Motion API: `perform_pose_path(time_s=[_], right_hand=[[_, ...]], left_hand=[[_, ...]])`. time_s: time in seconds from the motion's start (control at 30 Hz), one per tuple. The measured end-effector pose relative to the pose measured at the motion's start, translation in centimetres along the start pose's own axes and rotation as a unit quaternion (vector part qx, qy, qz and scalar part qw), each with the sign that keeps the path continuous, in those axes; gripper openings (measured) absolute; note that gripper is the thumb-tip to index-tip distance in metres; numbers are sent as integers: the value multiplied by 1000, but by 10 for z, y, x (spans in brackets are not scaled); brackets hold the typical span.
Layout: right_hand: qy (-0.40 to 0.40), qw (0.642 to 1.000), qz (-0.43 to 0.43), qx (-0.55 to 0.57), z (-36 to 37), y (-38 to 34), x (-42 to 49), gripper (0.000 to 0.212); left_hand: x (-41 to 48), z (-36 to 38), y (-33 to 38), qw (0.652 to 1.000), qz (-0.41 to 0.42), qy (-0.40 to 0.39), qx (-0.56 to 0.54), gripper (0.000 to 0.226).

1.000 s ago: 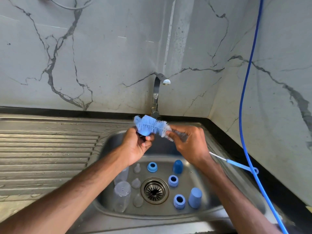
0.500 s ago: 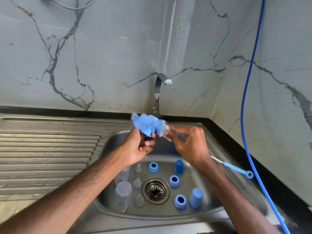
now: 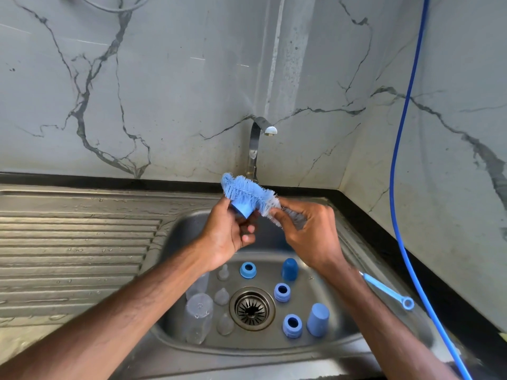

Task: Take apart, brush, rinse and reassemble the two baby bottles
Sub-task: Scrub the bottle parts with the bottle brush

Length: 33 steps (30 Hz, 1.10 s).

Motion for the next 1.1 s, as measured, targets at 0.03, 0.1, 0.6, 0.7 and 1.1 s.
perform_pose_path(time_s=[0.03,0.1,0.6,0.7,1.1], right_hand=[[1,1000,-1,-6,1,0,0,15],[-26,1000,-10,-6,11,-4,-2,12],[-1,1000,-17,-10,8,-12,0,16],[14,1000,19,9,2,-4,-1,17],[45,991,123,17,-10,23,4,10]], left_hand=[[0,-2,-1,1000,-2,16,-9,43],[-1,-8,-3,998,-8,58,-35,37],[3,-14,-5,989,-45,41,-133,27],[1,-6,-3,995,-42,2,-91,31],[-7,11,9,971,115,-84,192,39]])
Point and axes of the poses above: each hand's wrist, its own x-axis towards the middle knuckle, its own z-axis out of the palm, y = z × x, the point moved 8 cm from there along x, towards the middle knuckle, and after that the axes turned 7 degrees about x, right-handed, at the moved point
